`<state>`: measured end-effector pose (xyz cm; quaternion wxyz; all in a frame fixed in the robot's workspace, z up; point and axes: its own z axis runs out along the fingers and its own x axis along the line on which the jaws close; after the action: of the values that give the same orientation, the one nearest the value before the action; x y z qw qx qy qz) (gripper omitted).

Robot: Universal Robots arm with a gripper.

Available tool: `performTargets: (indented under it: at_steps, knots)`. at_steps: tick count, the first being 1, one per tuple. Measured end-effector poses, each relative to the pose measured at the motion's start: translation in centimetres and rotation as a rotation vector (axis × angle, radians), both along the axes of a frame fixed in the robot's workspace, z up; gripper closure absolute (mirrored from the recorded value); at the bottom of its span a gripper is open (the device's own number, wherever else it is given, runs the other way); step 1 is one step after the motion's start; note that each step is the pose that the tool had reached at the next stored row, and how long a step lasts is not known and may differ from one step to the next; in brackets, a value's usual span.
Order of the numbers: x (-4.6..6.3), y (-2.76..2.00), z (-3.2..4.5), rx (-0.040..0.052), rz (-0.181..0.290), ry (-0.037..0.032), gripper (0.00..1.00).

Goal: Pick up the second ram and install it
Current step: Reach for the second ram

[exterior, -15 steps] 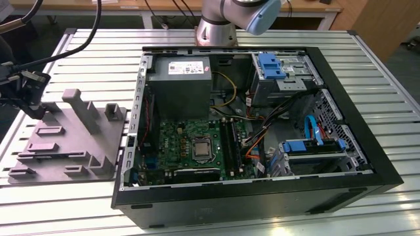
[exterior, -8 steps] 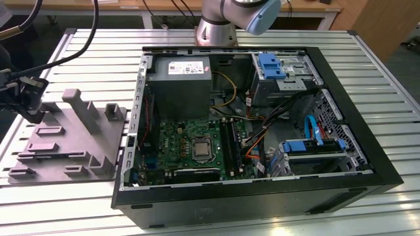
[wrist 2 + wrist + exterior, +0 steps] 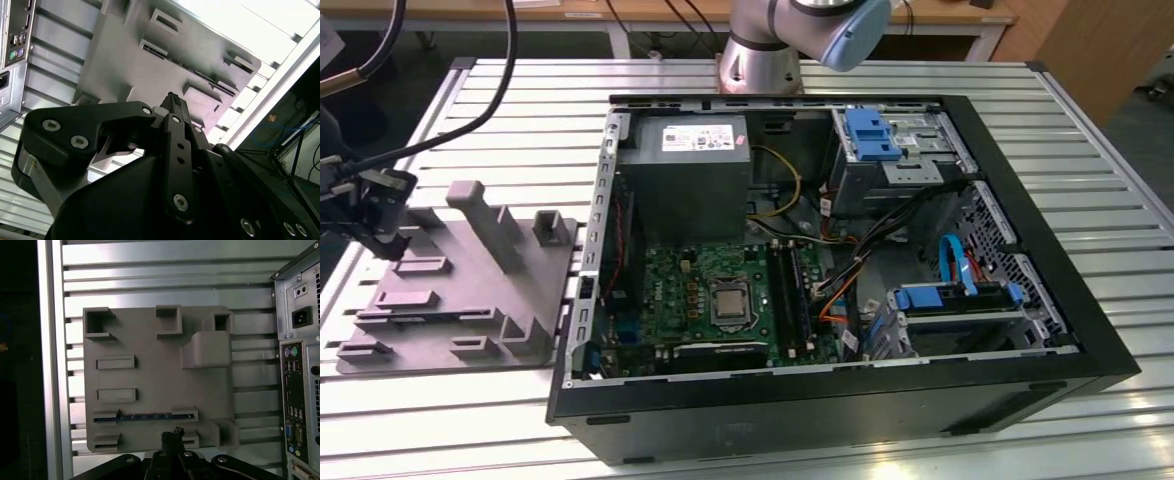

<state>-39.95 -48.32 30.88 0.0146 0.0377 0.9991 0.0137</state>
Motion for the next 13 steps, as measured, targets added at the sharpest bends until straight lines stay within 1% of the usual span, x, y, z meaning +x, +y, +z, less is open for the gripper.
performTargets:
  at_steps: [8,13]
  knots:
    - [-0.38,-0.27,-0.88,-0.0003,0.0,0.0001,0.9]
    - [-0.6,-0.36,-1.05,-0.0003,0.0,0.0,0.9]
